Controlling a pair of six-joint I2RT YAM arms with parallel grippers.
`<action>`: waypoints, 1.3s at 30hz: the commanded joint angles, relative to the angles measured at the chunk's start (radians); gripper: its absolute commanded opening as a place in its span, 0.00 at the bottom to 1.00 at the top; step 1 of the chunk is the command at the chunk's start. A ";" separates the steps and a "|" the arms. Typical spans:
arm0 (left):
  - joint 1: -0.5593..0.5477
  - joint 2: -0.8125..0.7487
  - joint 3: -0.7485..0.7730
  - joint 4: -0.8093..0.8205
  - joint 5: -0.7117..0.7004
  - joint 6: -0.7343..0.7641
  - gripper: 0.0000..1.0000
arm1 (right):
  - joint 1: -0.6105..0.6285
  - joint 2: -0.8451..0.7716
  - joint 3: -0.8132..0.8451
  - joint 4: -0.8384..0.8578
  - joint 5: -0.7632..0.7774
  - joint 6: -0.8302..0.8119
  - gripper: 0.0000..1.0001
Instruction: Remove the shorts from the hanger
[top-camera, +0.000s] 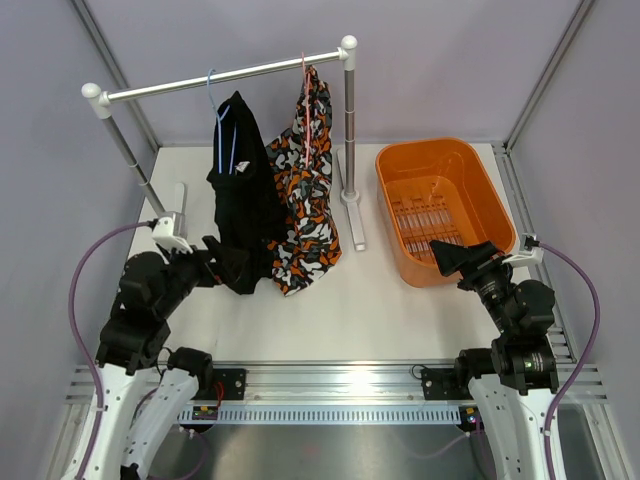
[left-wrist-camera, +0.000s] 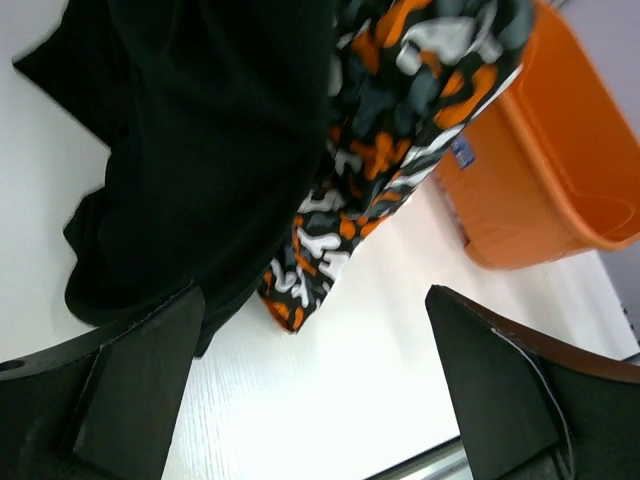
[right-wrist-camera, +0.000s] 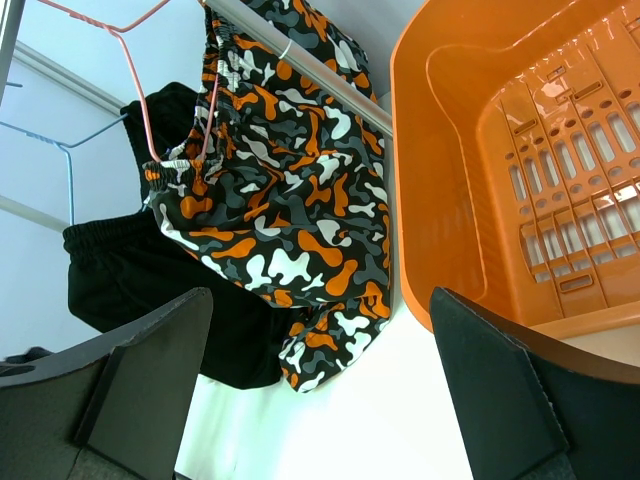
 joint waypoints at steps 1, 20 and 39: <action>-0.004 0.040 0.166 0.022 -0.010 0.023 0.99 | -0.006 0.000 0.001 0.009 -0.018 -0.009 0.99; -0.004 0.634 0.700 0.154 -0.300 0.028 0.99 | -0.006 0.059 -0.007 0.090 -0.089 0.034 0.99; -0.004 0.987 0.938 0.241 -0.504 0.196 0.99 | -0.008 0.144 0.007 0.131 -0.115 0.012 0.99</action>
